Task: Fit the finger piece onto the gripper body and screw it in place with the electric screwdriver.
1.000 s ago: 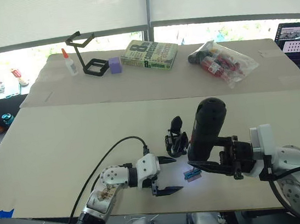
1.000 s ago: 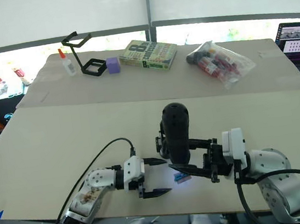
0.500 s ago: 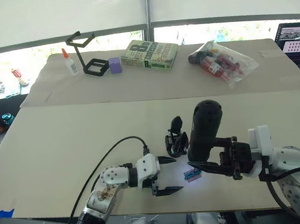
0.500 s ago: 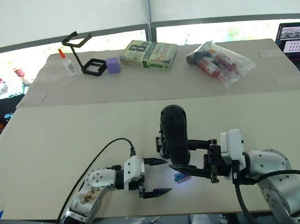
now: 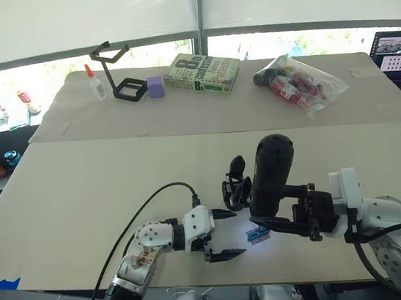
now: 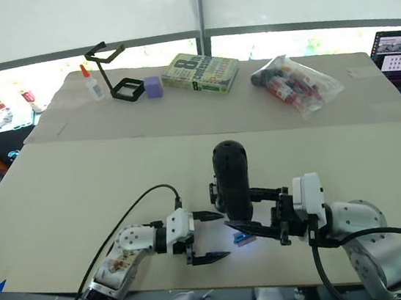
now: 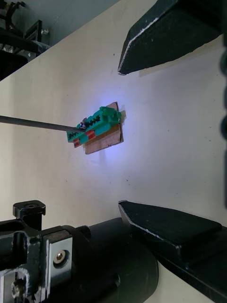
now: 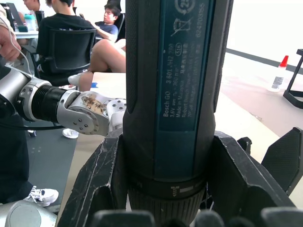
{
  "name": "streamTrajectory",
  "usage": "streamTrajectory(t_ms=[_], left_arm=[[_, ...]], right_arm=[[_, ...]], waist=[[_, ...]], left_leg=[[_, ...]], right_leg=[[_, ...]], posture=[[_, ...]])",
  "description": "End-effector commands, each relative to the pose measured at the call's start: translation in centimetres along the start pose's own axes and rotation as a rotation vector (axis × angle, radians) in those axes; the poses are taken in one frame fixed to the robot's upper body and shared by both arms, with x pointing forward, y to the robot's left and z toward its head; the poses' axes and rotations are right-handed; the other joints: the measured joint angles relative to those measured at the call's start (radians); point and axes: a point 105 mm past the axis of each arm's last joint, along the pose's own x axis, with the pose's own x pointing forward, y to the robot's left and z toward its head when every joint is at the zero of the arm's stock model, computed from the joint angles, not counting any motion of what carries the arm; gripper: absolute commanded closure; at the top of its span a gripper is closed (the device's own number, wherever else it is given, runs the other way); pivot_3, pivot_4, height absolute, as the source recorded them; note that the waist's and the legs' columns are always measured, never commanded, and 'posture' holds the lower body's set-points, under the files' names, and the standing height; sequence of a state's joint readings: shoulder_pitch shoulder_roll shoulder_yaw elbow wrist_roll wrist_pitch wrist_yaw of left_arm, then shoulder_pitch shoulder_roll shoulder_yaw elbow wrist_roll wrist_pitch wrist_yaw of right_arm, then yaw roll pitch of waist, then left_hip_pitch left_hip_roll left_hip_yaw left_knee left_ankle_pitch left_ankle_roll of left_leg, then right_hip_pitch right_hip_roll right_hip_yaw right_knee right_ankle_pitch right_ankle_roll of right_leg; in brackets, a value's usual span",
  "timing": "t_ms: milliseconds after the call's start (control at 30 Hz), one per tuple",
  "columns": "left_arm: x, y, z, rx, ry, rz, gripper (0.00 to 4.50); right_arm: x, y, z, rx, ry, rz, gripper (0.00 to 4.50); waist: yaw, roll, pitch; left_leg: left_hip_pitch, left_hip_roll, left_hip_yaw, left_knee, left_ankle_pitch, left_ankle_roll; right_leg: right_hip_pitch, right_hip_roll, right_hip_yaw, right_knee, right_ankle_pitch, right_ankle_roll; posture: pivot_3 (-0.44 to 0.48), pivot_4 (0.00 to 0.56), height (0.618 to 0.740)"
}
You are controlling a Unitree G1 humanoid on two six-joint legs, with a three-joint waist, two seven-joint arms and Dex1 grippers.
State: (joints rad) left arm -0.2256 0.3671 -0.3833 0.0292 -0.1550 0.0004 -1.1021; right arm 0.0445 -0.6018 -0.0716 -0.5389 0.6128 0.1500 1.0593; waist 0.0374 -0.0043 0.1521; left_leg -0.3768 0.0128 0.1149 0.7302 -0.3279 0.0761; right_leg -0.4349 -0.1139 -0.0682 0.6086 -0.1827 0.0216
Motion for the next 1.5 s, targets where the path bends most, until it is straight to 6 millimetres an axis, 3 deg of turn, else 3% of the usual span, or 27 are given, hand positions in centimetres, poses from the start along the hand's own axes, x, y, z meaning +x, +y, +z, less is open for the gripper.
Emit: streamTrajectory(t_ms=[33,1500], left_arm=[[0.43,-0.93,-1.79,-0.068,0.047,-0.02,0.01],[0.63,-0.91,-1.88,-0.067,0.042,-0.024,0.01]], right_arm=[[0.29,-0.02,1.42,-0.05,-0.041,0.013,2.57],[0.59,-0.14,0.61,-0.067,-0.038,-0.017,2.57]], waist=[[0.0,0.0,0.0],[0.002,0.0,0.0]], left_leg=[[0.0,0.0,0.0,0.0,0.0,0.0],[0.002,0.0,0.0,0.0,-0.003,0.005]], right_leg=[[0.0,0.0,0.0,0.0,0.0,0.0],[0.002,-0.001,0.0,0.0,0.0,0.0]], posture=[[0.0,0.15,0.74],[0.0,0.15,0.74]])
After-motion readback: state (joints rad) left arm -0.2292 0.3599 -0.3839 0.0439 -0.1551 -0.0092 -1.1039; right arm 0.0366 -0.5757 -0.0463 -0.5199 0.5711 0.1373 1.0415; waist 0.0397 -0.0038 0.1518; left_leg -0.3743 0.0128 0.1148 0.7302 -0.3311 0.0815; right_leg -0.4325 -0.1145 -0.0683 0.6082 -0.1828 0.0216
